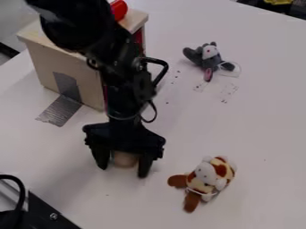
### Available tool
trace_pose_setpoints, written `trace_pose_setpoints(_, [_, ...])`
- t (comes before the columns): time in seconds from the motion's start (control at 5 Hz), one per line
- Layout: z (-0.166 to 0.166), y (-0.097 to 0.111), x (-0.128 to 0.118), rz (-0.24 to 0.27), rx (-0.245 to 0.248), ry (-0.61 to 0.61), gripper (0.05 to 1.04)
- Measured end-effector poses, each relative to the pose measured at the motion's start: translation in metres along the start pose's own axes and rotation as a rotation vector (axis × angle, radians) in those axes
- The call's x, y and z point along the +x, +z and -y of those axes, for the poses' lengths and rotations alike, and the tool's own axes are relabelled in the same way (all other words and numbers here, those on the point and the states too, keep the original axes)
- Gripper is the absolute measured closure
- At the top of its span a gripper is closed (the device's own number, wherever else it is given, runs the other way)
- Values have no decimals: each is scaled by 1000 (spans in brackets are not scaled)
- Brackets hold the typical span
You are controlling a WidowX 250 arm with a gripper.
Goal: Open the drawer
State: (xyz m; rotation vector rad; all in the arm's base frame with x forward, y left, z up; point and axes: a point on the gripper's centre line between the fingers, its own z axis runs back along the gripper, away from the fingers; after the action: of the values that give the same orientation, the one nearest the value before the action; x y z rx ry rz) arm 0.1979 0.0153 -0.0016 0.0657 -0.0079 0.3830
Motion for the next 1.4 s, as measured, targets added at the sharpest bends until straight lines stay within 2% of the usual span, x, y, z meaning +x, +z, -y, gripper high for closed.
trace_pose_setpoints(0.4, [6, 2, 22, 24, -8, 8, 115])
trace_pose_setpoints(0.6, [9, 4, 25, 23, -28, -15, 264])
trace_pose_setpoints(0.8, [15, 13, 23, 7, -50, -110, 330])
trace_pose_setpoints(1.0, [30, 33, 36, 18, -96, -272, 612])
trace_pose_setpoints(1.2, [58, 58, 70, 74, -118, -389, 869])
trace_pose_setpoints(1.4, [88, 66, 103, 75, -142, -429, 982])
